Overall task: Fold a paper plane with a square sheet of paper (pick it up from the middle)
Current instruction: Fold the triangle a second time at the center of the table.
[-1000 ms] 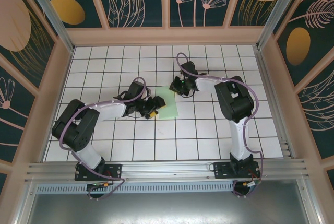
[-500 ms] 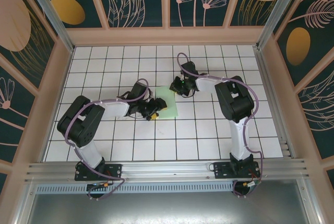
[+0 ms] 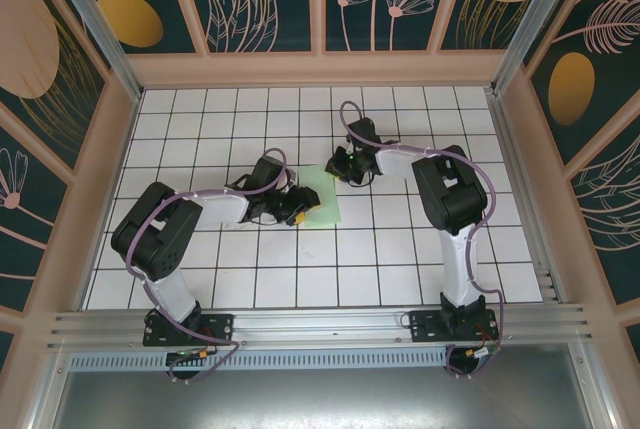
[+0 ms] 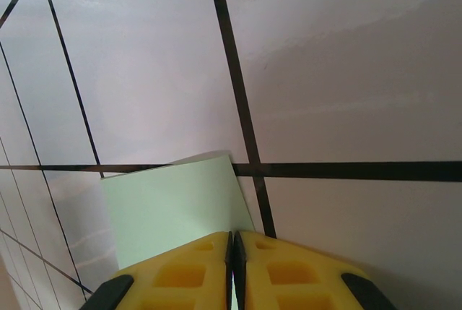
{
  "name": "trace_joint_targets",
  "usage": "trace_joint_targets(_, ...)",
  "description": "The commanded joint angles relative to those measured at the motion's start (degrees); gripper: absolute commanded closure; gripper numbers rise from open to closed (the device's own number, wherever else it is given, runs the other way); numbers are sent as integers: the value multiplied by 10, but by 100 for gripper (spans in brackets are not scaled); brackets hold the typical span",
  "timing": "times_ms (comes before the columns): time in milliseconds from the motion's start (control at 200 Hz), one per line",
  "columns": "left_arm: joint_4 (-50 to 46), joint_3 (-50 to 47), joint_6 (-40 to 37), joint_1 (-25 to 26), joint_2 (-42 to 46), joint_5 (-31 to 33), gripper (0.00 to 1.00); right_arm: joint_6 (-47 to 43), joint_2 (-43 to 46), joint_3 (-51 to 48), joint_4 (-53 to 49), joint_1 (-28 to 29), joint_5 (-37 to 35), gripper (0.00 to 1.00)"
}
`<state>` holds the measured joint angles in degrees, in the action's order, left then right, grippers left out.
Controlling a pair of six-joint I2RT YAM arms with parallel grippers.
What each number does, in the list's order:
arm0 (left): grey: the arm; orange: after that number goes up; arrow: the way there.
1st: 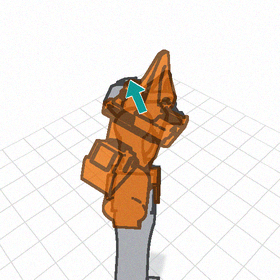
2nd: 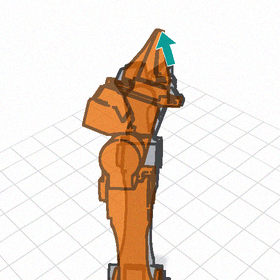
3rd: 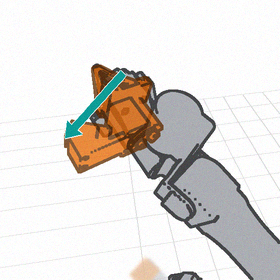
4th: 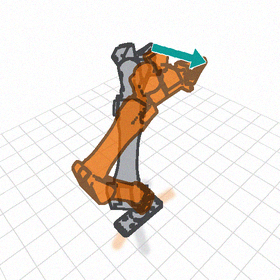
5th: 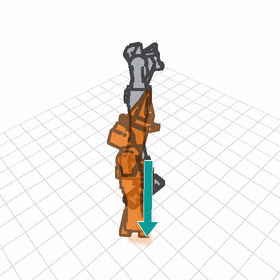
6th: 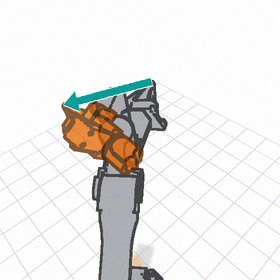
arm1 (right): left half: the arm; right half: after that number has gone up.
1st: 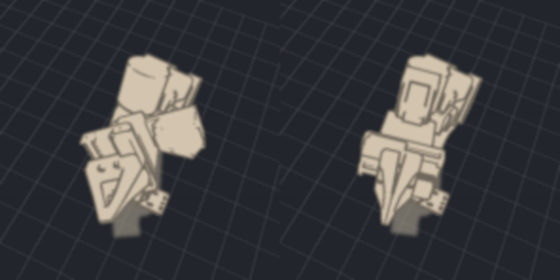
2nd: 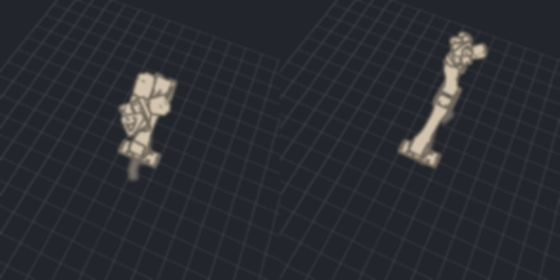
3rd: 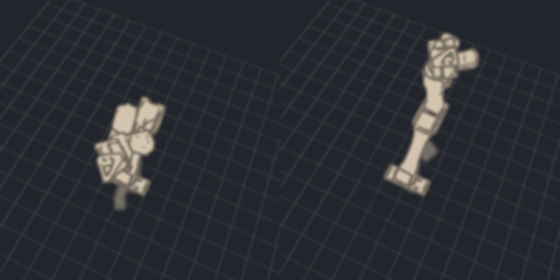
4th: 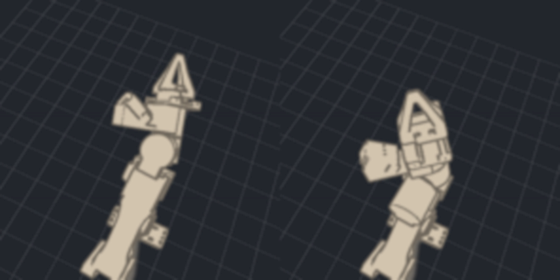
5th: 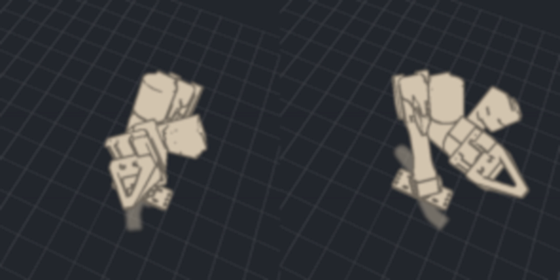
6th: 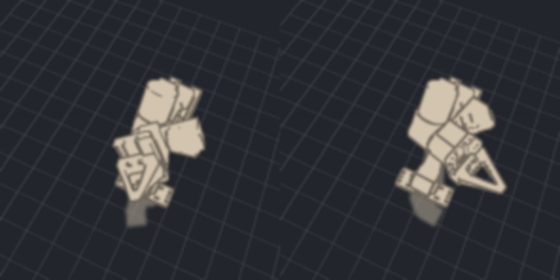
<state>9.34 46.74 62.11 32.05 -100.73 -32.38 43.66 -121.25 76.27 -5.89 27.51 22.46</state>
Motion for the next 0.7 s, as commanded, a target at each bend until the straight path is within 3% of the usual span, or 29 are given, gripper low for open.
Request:
trace_joint_targets(0, 9, 10, -7, 2, -8, 8, 59, -1, -19, -39, -58, -12, -36, 85)
trace_joint_targets(325, -92, 13, -80, -7, 3, 72, 100, -33, 105, -61, -2, -32, 35, 79)
trace_joint_targets(535, -132, 30, -137, -23, 7, 66, 100, -68, 142, -111, -1, -13, 58, 77)
trace_joint_targets(696, -122, 36, -138, -24, 3, 46, 99, -74, 128, -124, 9, 13, 84, 80)
